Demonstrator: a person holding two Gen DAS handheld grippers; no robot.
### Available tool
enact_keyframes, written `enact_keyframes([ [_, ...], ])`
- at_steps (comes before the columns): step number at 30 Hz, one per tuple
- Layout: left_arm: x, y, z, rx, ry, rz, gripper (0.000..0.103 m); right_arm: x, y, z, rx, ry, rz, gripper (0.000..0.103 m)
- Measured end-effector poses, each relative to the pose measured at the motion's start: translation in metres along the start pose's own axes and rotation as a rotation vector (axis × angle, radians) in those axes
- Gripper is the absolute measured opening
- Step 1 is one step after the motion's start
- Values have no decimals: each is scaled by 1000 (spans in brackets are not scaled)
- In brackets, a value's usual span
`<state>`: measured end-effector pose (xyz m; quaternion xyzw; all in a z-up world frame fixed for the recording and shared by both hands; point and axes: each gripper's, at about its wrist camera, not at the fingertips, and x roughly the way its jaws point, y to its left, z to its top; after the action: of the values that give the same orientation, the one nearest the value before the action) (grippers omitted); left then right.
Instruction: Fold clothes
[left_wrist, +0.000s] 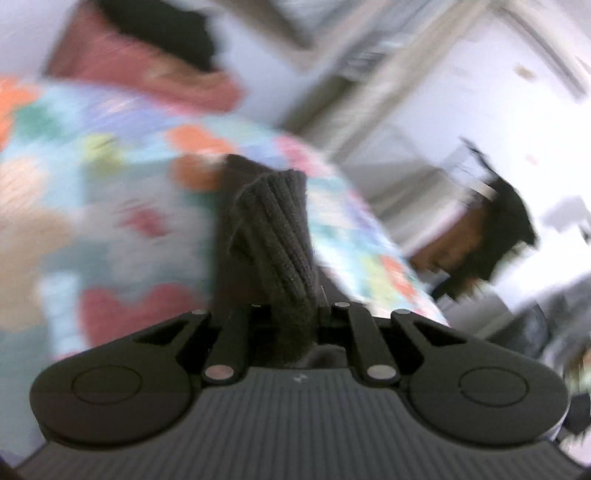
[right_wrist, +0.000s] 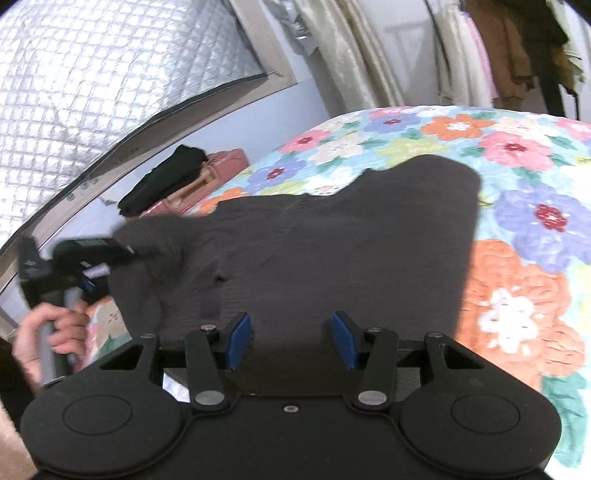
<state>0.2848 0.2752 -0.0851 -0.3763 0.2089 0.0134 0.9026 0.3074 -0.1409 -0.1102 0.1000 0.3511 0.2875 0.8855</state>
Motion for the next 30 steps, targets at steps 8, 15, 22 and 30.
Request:
enact_keyframes([
  [8,32,-83,-71,127,213,-247,10,-13,-37,-7,92,-24,-56,55],
  [15,48,-110,-122,189,394,-347,10,-17,-45,-3,150,-33,26,55],
  [22,62,-107,-130,224,430,-338,10,-14,-80,-15,411,-36,99,56],
  [30,38,-126,-127,348,395,-395,10,-23,-75,-9,371,-28,93,56],
])
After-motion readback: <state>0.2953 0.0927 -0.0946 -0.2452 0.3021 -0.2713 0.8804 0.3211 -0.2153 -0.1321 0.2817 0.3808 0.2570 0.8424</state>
